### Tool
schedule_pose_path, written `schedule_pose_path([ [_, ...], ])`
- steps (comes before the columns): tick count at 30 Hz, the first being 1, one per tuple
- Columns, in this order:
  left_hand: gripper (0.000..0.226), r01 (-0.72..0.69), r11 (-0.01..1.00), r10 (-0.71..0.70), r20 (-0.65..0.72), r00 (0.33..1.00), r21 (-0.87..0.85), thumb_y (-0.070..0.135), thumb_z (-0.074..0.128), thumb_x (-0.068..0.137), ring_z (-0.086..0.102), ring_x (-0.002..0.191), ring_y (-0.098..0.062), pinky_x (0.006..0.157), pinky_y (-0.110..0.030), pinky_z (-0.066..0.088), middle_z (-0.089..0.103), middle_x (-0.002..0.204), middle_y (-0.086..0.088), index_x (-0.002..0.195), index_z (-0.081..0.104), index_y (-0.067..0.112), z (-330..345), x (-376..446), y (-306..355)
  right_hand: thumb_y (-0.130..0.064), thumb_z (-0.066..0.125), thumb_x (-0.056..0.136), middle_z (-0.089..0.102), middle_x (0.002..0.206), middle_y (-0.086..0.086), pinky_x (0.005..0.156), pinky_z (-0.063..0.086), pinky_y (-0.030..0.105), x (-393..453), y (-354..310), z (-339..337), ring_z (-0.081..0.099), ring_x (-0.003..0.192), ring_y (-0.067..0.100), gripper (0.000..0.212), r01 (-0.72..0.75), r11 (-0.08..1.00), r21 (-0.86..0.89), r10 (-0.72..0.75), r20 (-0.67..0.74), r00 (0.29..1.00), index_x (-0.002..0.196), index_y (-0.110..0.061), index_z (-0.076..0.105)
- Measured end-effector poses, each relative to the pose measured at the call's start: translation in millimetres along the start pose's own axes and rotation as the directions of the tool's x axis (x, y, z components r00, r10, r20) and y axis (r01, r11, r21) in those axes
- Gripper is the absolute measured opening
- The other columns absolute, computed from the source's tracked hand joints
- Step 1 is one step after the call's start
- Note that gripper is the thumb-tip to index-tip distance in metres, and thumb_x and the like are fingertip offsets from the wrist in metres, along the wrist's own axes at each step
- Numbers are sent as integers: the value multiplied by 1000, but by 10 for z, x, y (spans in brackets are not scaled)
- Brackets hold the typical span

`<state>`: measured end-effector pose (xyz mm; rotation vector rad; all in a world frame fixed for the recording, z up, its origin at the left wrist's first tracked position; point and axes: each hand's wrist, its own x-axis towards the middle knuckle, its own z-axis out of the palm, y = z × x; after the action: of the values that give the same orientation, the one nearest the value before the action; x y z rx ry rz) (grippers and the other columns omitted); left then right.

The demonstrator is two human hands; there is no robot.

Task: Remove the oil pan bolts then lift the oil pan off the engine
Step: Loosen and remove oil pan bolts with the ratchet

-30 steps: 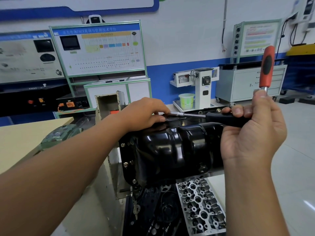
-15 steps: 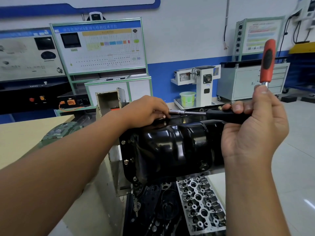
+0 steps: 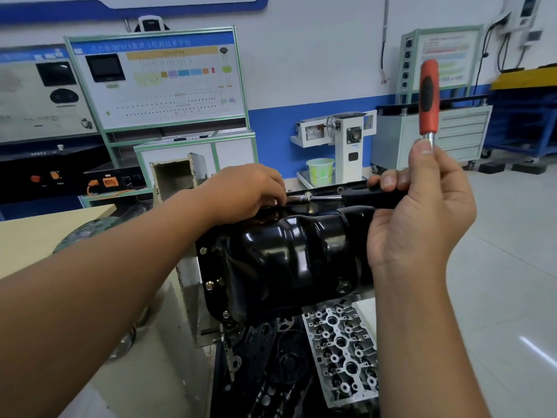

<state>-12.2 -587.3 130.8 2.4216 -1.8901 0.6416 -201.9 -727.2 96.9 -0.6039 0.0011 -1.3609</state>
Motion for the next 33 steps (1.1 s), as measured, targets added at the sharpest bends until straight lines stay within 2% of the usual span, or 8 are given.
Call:
schedule_pose_path([
  [5,15,11,997,-6,-74,997,72,27,66,99,60,112,-19,83,-46,55,68,117,9,111,75,25,13,-28,13,-8,70,97,48,57,-3,73,54,42,-5,-2,-4,47,55,16,1,-14,1000,1,14,-1,1000,97,-9,69],
  [11,21,-19,999,18,13,1000,38,19,62,101,57,120,-18,85,-45,54,66,127,12,113,76,29,-42,-5,20,-9,71,97,48,61,0,74,55,41,5,-2,-26,48,57,16,2,-22,1000,0,22,16,1000,98,-10,70],
  [17,9,60,997,-54,-96,994,56,27,65,99,61,106,-20,80,-45,53,66,106,8,102,72,22,3,-71,27,-9,70,97,47,58,-2,75,56,42,9,-3,-19,47,56,16,1,-23,1000,11,23,6,1000,98,-9,70],
  [18,9,64,997,-59,-89,994,49,25,66,98,60,108,-19,81,-44,53,66,108,9,105,71,23,-1,-73,30,-9,70,97,47,58,-2,75,56,43,8,-4,-19,47,56,16,1,-24,1000,10,24,3,1000,98,-9,70],
  [21,33,40,999,-40,-4,999,16,18,65,98,55,121,-14,88,-41,52,63,128,14,127,68,34,-45,-27,50,-9,70,98,47,57,-3,75,56,43,-4,-5,-22,47,56,16,1,-25,1000,5,25,5,1000,98,-8,69],
  [23,35,16,999,-17,35,999,31,17,63,100,53,126,-13,89,-43,53,61,134,15,130,69,34,-59,8,58,-10,70,98,47,58,-3,74,56,42,-6,-4,-21,48,56,16,2,-29,1000,1,29,9,1000,98,-8,69],
  [28,17,28,999,-27,-25,999,33,18,68,97,60,117,-19,85,-46,55,67,125,10,112,77,22,-11,-7,28,-10,69,98,45,58,-2,73,56,42,6,-12,-21,47,55,16,2,-29,999,21,29,8,1000,97,-8,69],
  [33,9,44,999,-43,-46,998,21,23,68,97,60,109,-17,82,-45,54,66,115,12,105,72,24,10,-18,14,-10,69,98,45,58,-1,71,54,42,1,-13,-20,47,55,17,5,-16,999,36,16,-8,1000,93,-9,67],
])
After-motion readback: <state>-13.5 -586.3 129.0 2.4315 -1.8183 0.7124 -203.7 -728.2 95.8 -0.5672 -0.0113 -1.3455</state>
